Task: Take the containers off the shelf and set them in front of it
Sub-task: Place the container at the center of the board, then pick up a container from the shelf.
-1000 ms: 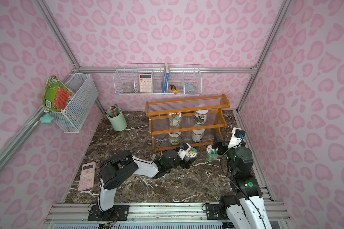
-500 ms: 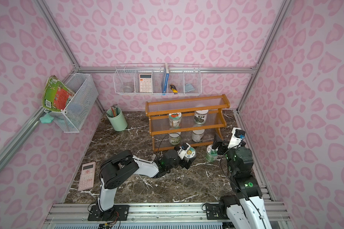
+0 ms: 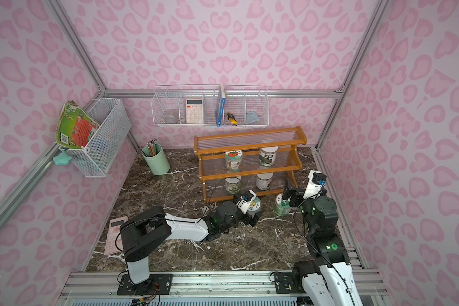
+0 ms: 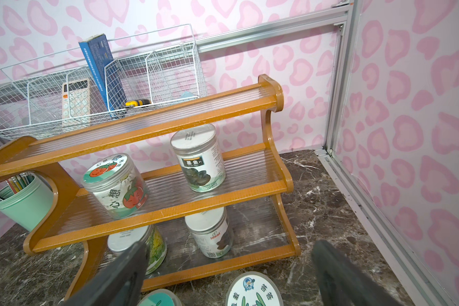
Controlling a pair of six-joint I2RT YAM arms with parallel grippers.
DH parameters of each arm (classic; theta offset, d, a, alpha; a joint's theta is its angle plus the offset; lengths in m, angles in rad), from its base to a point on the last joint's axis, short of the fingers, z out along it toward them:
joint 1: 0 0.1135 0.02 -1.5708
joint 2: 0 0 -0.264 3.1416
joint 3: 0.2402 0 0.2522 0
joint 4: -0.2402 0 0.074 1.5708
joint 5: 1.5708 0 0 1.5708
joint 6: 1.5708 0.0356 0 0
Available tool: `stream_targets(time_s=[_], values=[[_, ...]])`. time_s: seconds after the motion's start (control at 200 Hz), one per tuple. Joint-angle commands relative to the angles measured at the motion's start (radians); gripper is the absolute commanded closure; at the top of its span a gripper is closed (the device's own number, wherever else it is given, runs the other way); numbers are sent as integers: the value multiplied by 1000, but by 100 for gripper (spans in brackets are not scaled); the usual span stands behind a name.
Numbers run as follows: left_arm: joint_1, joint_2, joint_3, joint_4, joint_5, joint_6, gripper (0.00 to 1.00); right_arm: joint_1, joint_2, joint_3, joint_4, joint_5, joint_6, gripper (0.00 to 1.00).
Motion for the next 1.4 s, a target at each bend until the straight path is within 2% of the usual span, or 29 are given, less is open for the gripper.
stream_targets(time_s=[0.0, 0.23, 0.485, 0.615, 0.71, 0.91, 1.06, 1.205, 1.395], values=[[-1, -58, 3, -43, -70, 39, 0, 0, 1, -10, 30, -19, 13, 1], [7, -163, 113, -236, -212, 128, 1, 0, 8, -41, 52, -70, 22, 1], [108, -239, 128, -361, -220, 51, 1, 0, 19, -48, 61, -108, 17, 1], [175, -294, 124, -423, -177, -13, 1, 0, 20, -45, 61, -116, 14, 1], [214, -316, 144, -485, -118, -3, 1, 0, 21, -49, 69, -124, 17, 1], [326, -320, 176, -579, 123, 1, 0, 0, 20, -53, 79, -132, 23, 1], [385, -305, 186, -583, 233, 14, 1, 0, 14, -50, 76, -131, 22, 1], [419, -271, 203, -545, 306, 1, 0, -1, 14, -52, 80, -130, 23, 1], [421, -204, 232, -469, 308, -8, 1, 0, 6, -60, 81, -124, 27, 1]])
